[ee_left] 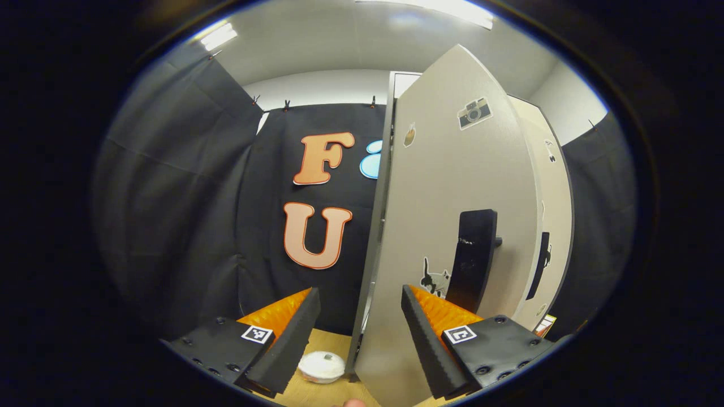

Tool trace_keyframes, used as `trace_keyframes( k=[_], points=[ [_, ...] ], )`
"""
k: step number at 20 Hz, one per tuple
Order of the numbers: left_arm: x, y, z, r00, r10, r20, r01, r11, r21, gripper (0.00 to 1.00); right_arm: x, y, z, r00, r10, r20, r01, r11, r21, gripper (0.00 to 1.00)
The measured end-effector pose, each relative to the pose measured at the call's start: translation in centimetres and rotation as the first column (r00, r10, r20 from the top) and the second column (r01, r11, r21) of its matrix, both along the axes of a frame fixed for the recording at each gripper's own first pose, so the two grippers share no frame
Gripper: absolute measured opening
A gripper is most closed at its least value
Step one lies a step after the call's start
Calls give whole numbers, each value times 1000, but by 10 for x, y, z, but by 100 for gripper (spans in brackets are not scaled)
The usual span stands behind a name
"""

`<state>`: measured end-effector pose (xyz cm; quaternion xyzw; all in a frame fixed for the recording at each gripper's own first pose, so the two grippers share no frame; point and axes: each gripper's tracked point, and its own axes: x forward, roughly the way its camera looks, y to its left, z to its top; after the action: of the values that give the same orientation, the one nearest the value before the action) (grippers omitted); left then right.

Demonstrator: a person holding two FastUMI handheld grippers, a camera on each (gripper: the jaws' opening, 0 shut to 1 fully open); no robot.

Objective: Grab one shoe with the right hand and put it into the shoe cabinet, grab the other shoe with the left hand and put it into the shoe cabinet; then close the right door with the right hand and the left door with the left hand.

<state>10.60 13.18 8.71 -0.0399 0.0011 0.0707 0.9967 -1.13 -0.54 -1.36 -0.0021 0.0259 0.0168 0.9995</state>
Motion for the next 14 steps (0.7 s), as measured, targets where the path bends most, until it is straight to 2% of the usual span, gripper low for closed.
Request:
trace_keyframes(
  k=[4, 7, 9, 10, 12, 13, 14],
  points=[
    [23, -45, -7, 997, -72, 6, 72, 997, 1, 90, -6, -23, 2, 999, -53, 0, 53, 998, -14, 92],
    [50, -88, -19, 989, -146, -7, 145, 988, -45, 92, -7, -38, 1, 996, -89, -6, 88, 996, -12, 92],
    [63, -98, -25, 991, -132, -23, 130, 990, -53, 92, -9, -46, 0, 994, -109, -10, 109, 994, -7, 92],
    [66, -100, -24, 992, -125, -18, 123, 990, -63, 99, -9, -49, 0, 993, -119, -12, 119, 993, -3, 92],
    [72, -104, -27, 993, -112, -21, 110, 989, -95, 92, -10, -55, -1, 991, -137, -14, 137, 991, 3, 92],
    [77, -106, -28, 993, -112, -22, 109, 989, -103, 95, -12, -57, -1, 989, -145, -15, 145, 989, 4, 92],
    [81, -110, -31, 993, -115, -28, 112, 988, -108, 92, -11, -58, -1, 989, -150, -13, 150, 989, 4, 92]
  ],
)
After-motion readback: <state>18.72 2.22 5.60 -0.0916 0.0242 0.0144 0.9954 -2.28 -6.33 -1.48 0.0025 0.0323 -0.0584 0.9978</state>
